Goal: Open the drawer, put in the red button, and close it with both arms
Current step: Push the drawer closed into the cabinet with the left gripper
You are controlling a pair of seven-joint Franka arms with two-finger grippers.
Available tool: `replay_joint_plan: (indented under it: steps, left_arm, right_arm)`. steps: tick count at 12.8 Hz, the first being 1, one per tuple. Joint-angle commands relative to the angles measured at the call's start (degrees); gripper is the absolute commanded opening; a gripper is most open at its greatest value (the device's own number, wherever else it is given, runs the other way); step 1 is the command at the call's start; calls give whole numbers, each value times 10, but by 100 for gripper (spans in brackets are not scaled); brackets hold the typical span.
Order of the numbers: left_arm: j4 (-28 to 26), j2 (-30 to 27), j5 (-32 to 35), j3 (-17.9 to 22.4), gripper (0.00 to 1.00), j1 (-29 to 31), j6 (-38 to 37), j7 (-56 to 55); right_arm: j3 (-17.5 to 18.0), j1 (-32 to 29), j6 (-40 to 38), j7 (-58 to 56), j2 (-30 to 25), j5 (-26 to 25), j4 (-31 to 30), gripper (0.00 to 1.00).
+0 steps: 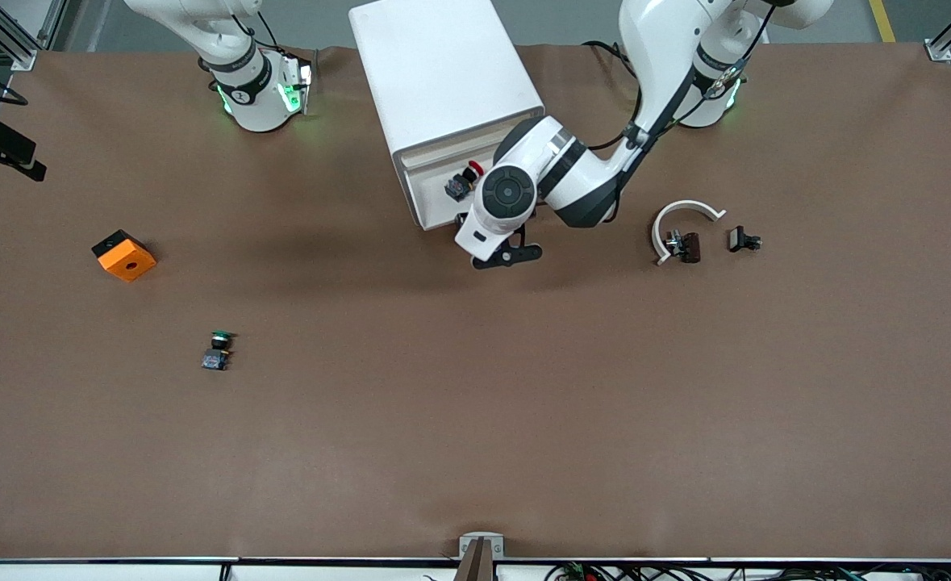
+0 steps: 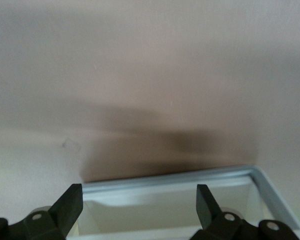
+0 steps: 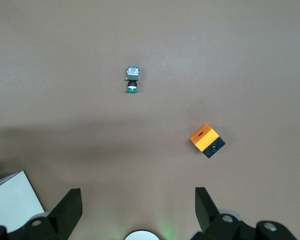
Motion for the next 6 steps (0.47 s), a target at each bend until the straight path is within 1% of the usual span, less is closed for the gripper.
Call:
replay_joint_plan:
  steps: [1, 4, 6]
  left_arm:
    - [-26, -22, -11, -26, 100, 7, -9, -10]
    - [-32, -21, -21, -45, 100, 6, -9, -22]
    - [-38, -20, -40, -46, 100, 1, -9, -22]
  right_arm:
    - [1, -1, 15, 6, -32, 8, -37, 100]
    - [1, 0, 15, 6, -36, 8, -38, 100]
    - [0, 1, 15, 6, -38, 8, -38, 100]
